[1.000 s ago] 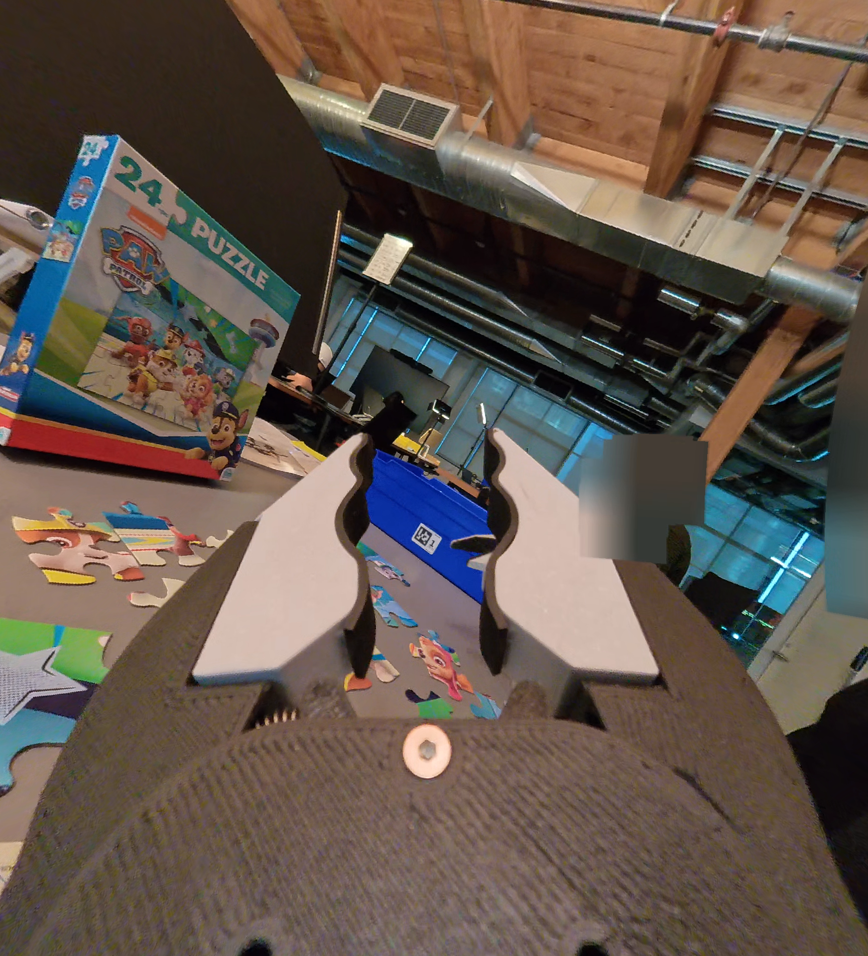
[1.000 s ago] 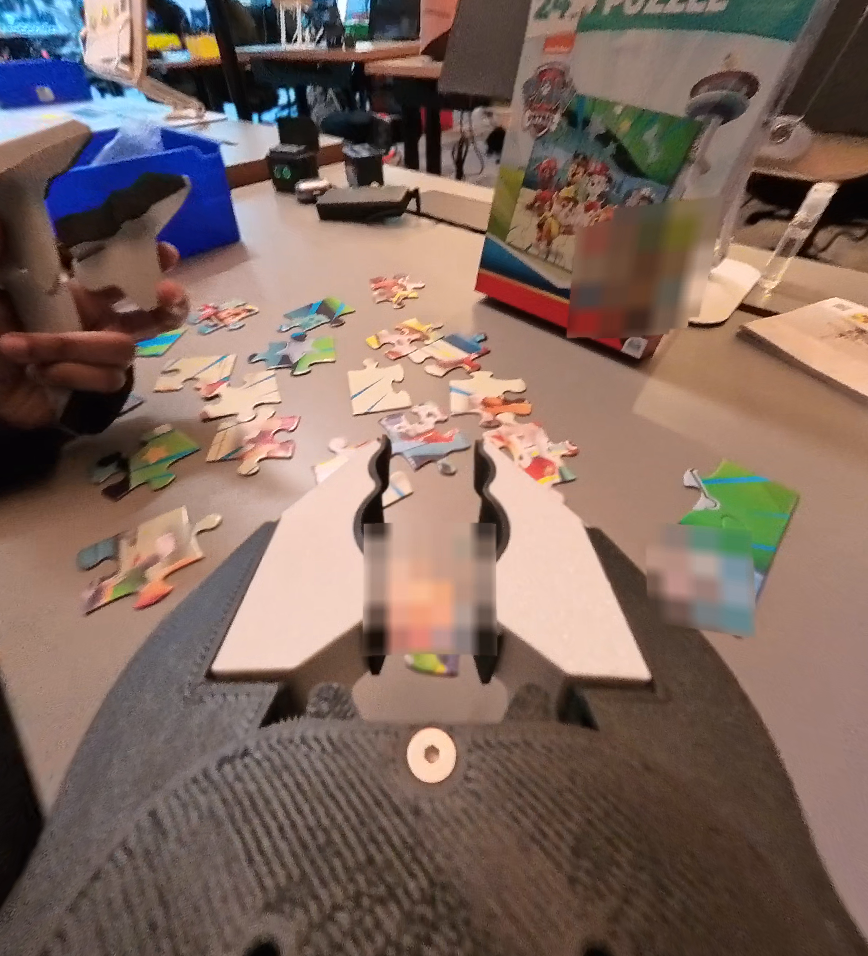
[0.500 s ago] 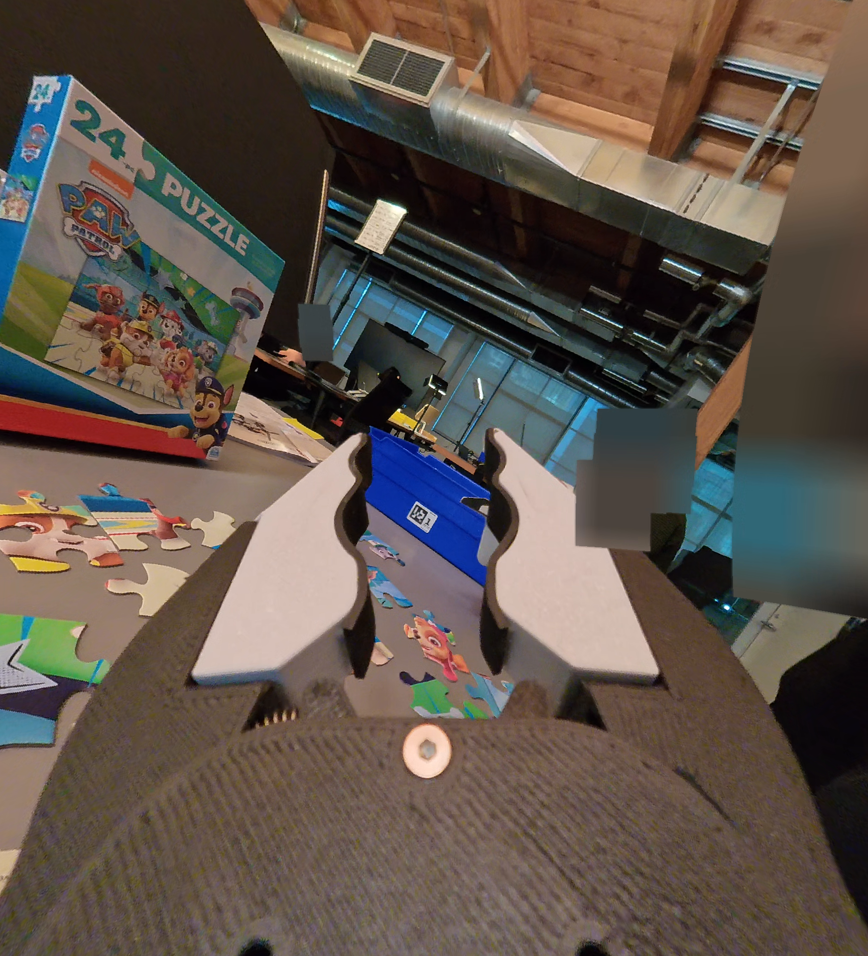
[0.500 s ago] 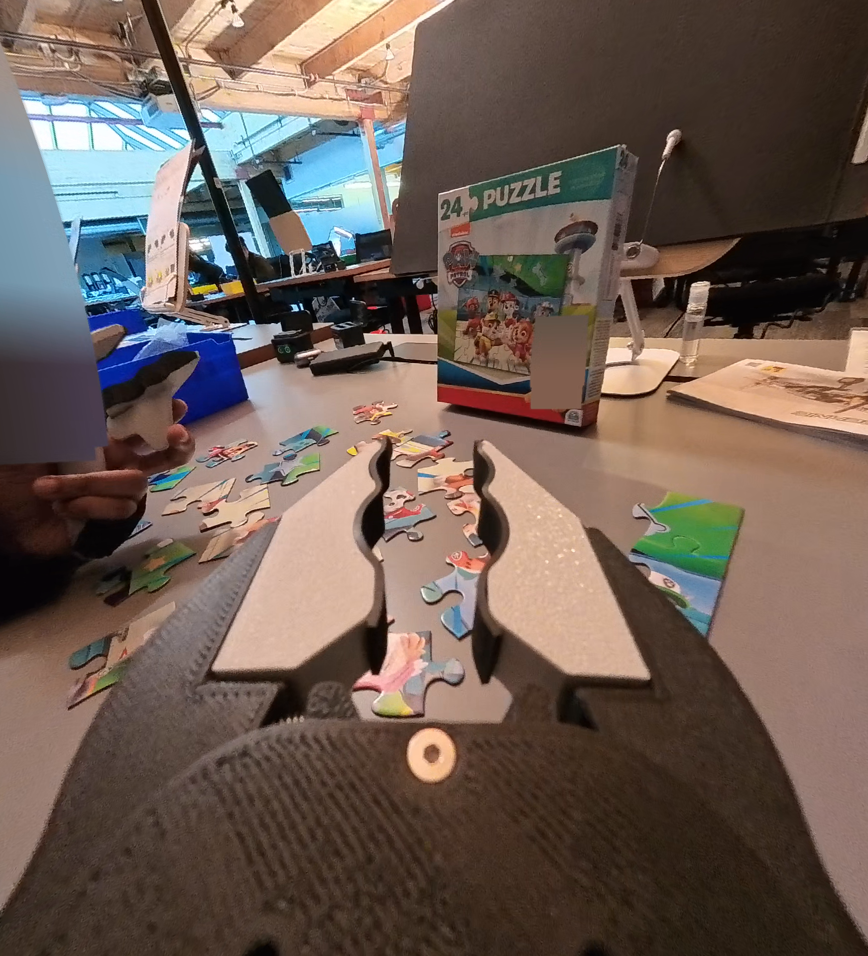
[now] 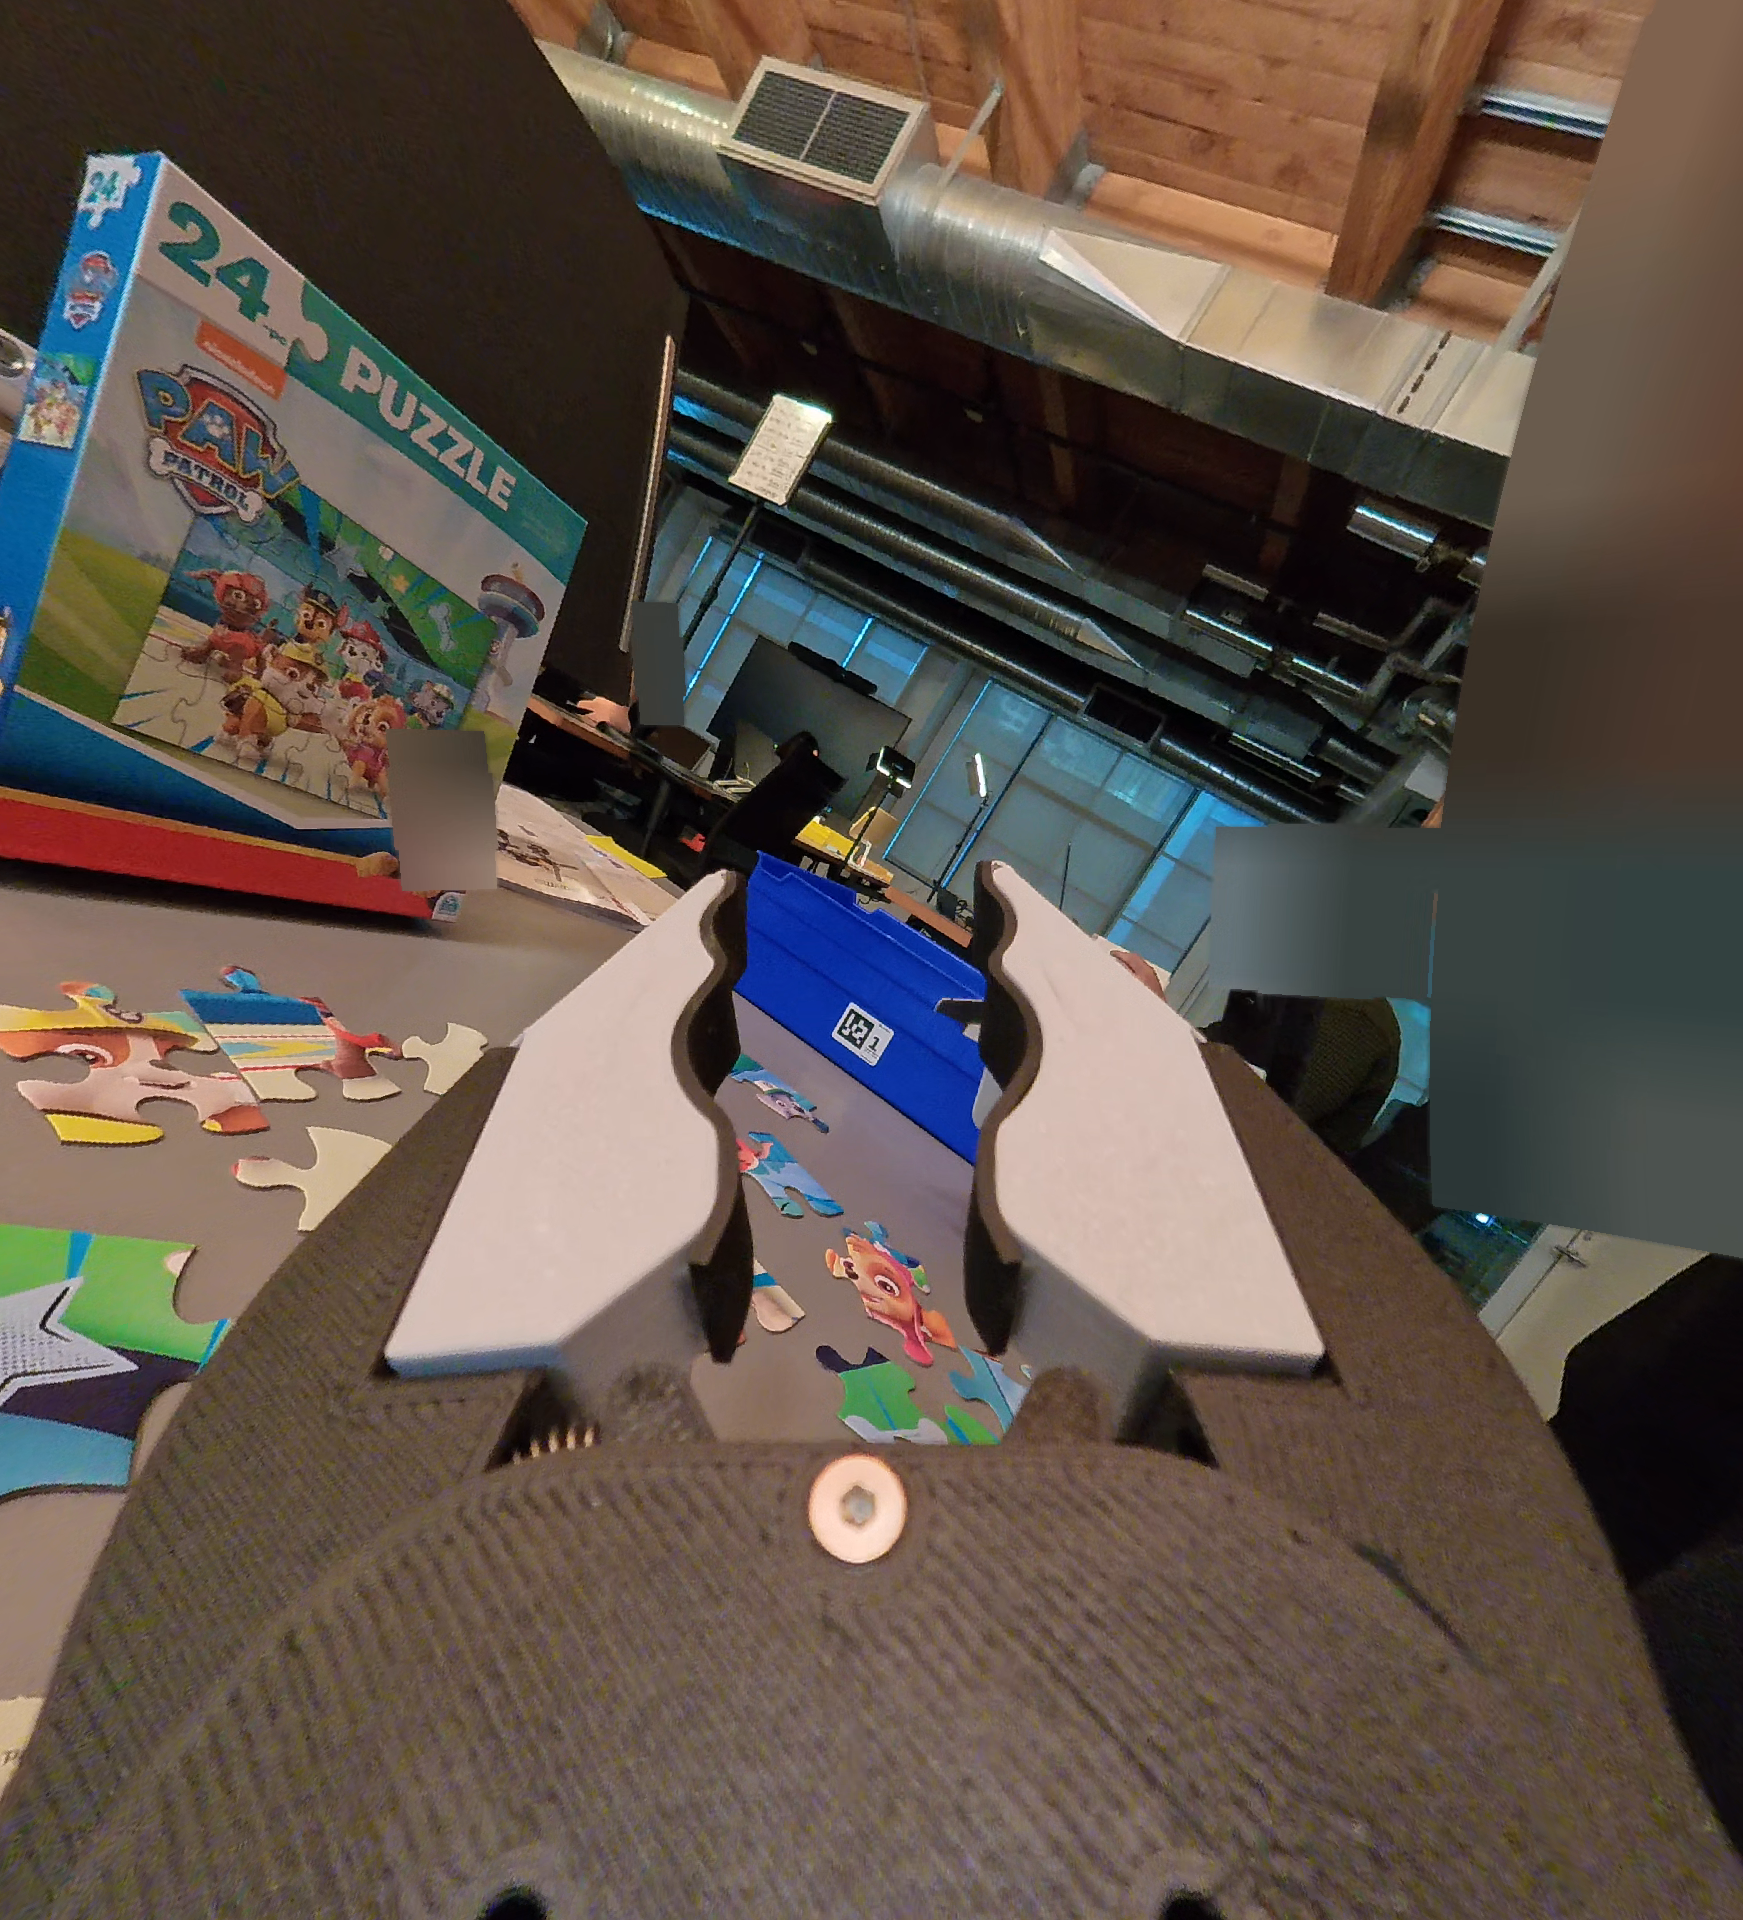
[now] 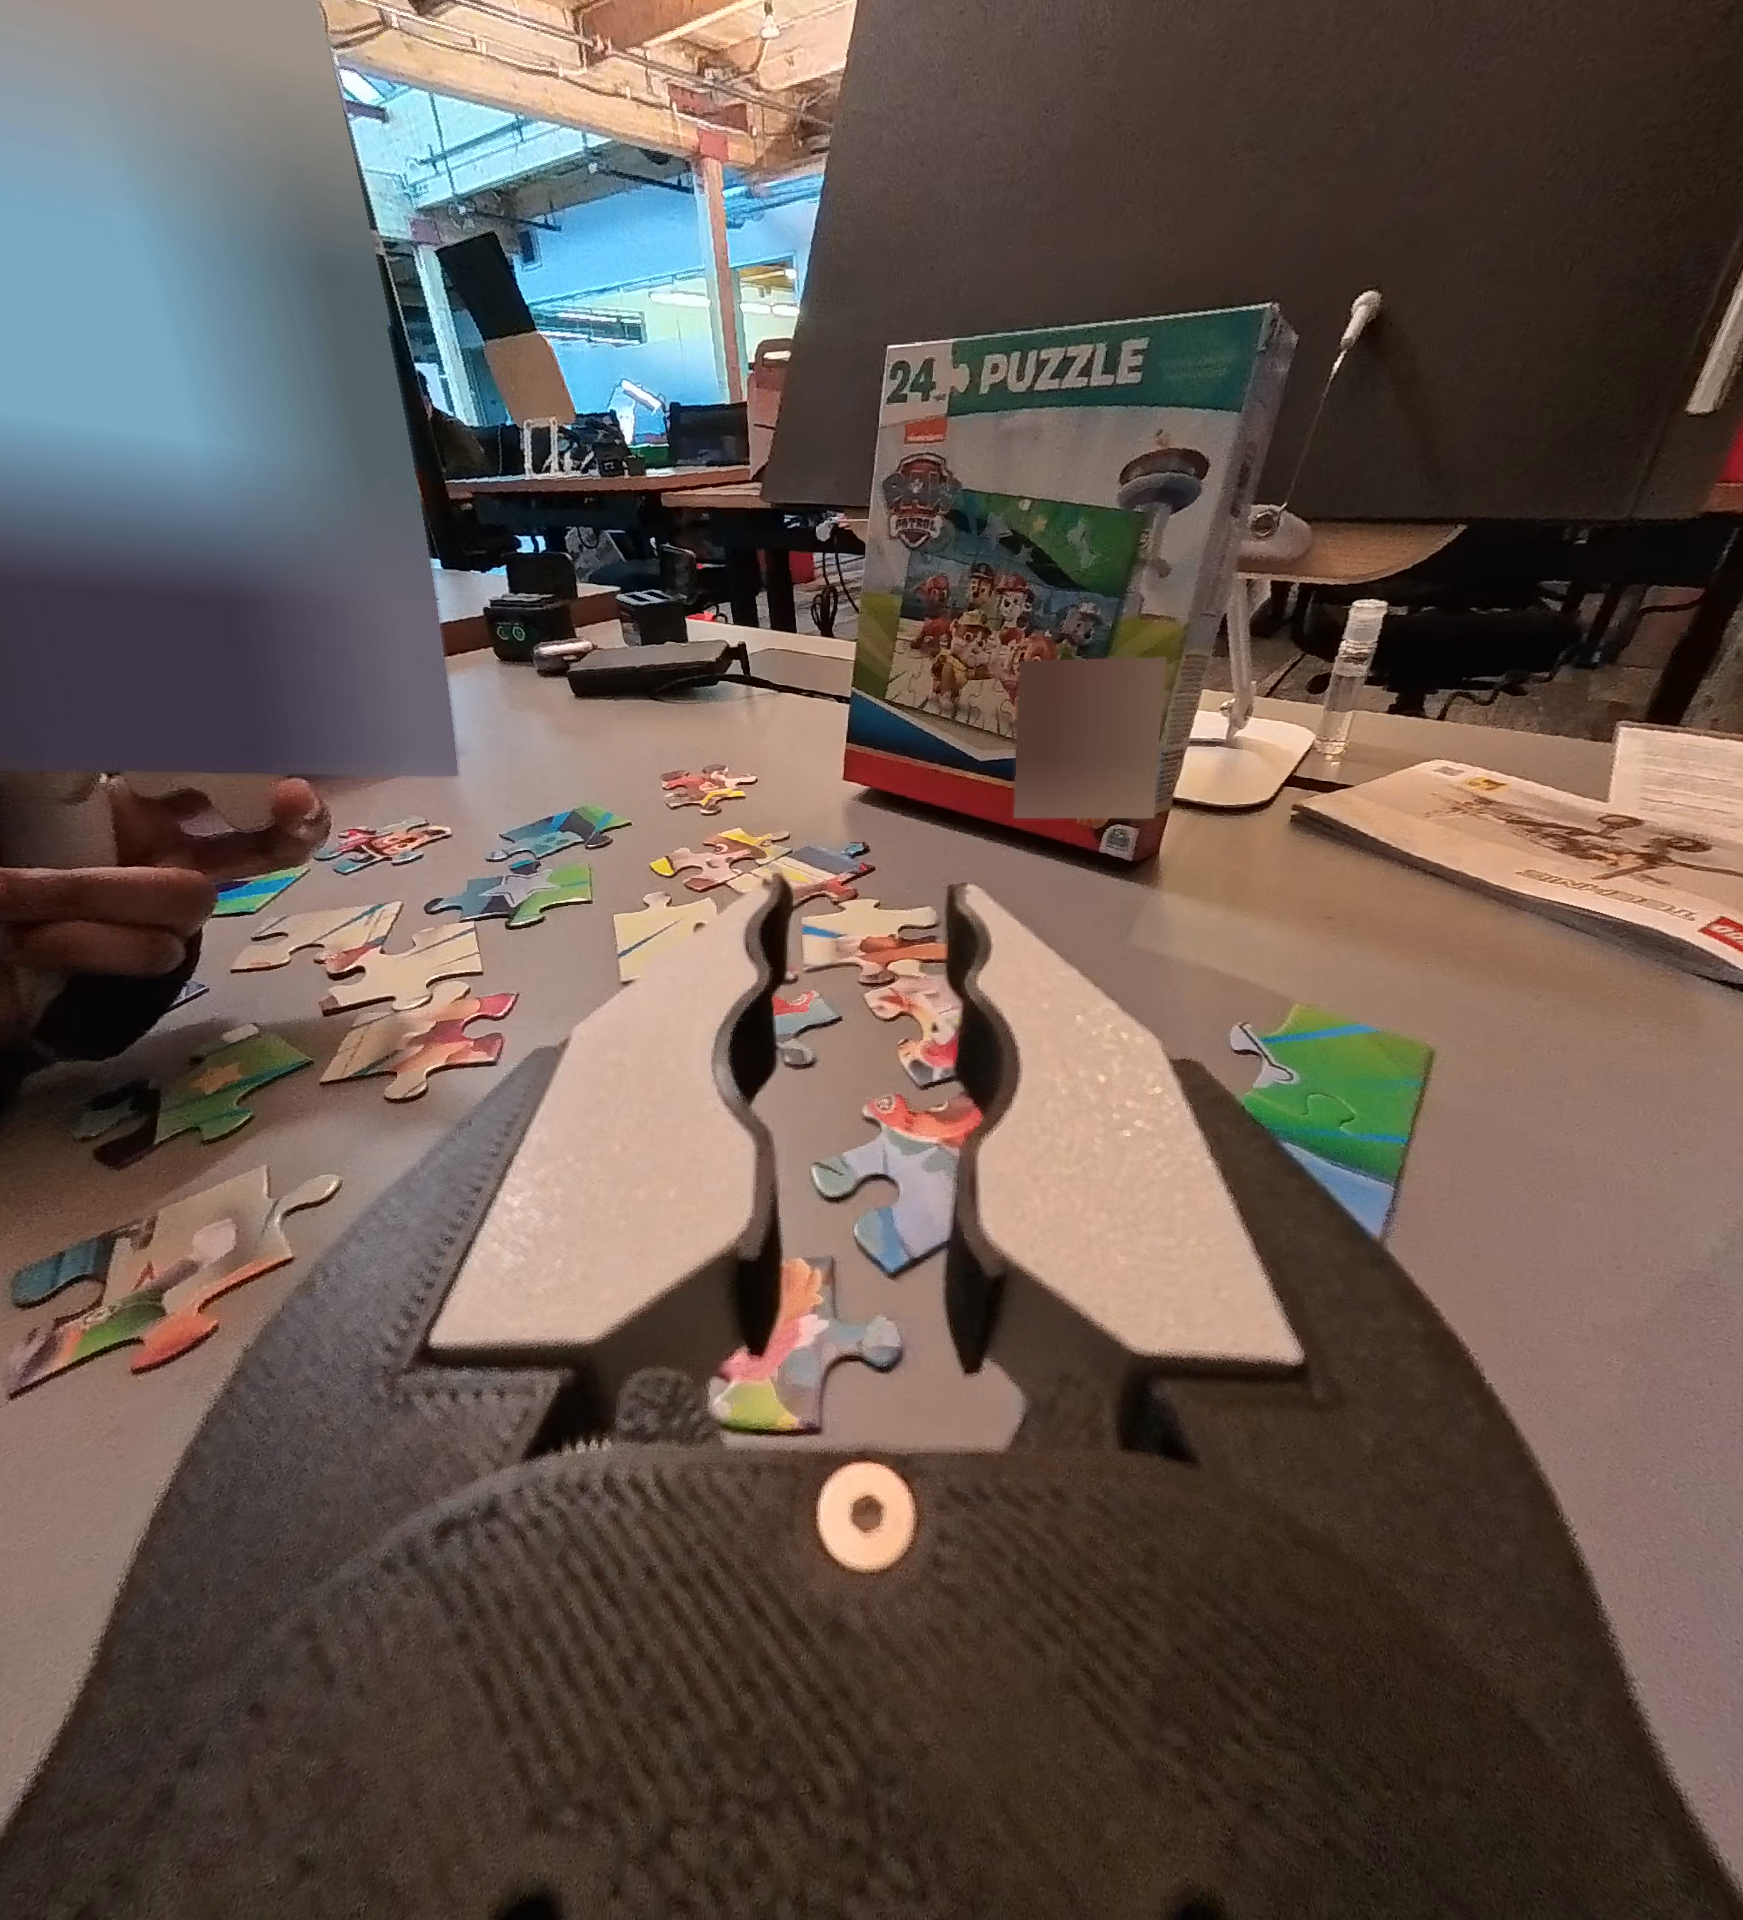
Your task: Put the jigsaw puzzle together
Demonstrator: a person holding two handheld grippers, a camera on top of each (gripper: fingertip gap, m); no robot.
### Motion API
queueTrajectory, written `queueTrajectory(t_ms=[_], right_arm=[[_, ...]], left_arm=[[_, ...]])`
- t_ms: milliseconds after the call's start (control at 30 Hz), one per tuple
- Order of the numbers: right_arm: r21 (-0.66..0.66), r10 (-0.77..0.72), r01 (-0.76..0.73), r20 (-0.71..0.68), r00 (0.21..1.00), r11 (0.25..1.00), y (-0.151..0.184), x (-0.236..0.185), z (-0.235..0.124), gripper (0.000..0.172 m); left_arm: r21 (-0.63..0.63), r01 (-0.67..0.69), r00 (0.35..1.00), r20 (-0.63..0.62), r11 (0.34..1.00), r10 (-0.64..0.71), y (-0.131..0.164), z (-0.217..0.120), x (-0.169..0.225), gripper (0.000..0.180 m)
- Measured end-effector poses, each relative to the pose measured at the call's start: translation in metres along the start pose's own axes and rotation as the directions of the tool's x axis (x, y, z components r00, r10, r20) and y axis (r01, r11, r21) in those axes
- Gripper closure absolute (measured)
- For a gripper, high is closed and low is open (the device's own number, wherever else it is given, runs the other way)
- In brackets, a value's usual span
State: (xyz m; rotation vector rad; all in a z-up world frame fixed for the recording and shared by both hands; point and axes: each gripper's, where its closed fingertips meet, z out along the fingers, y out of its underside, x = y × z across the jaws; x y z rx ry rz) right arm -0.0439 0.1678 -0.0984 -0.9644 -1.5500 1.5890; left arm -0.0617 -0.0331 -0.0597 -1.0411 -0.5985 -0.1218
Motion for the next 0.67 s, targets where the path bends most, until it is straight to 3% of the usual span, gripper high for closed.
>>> queueTrajectory(t_ms=[300,667], right_arm=[[0.161,0.161,-0.148,-0.070,0.984,0.976,-0.022,0.035,-0.022,0.138],[0.217,0.136,-0.108,-0.119,0.984,0.970,-0.031,0.040,-0.030,0.140]], left_arm=[[-0.002,0.000,1.000,0.004,1.000,0.000,0.000,0.000,-0.001,0.138],[-0.061,-0.141,0.989,0.029,0.988,0.143,0.012,0.005,0.003,0.139]])
